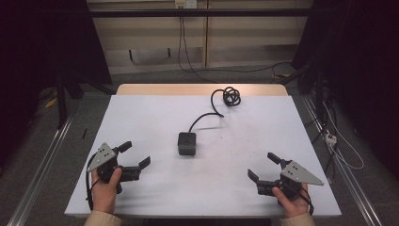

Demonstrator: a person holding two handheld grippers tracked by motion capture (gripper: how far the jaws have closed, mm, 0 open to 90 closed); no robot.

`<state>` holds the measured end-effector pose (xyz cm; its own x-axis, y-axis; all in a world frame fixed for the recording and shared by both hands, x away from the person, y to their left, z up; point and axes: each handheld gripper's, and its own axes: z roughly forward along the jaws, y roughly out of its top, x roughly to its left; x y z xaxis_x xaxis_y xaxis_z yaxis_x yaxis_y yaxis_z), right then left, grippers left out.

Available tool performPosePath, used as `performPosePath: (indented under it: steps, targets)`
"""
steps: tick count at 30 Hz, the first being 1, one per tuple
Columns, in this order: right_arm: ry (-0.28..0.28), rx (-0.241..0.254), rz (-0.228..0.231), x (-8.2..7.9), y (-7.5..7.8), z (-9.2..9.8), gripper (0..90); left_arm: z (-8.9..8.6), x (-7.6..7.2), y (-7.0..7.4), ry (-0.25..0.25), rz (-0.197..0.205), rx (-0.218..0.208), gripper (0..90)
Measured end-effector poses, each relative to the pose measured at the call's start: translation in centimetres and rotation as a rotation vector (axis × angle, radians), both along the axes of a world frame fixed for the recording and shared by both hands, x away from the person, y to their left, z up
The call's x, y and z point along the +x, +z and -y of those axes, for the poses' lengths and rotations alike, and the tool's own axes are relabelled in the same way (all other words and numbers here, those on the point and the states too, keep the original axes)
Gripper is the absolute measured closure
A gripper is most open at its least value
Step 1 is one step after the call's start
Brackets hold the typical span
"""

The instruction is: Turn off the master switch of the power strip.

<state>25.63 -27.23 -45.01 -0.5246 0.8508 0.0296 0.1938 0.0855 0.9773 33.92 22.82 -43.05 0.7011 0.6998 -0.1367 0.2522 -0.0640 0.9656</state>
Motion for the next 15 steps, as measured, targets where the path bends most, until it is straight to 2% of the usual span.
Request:
performPosePath:
  steps: [15]
  targets:
    - [-0.001,0.003,0.000,-0.1,0.0,0.0,5.4,1.8,1.2,0.2,-0.033,-0.005,-0.011,2.6]
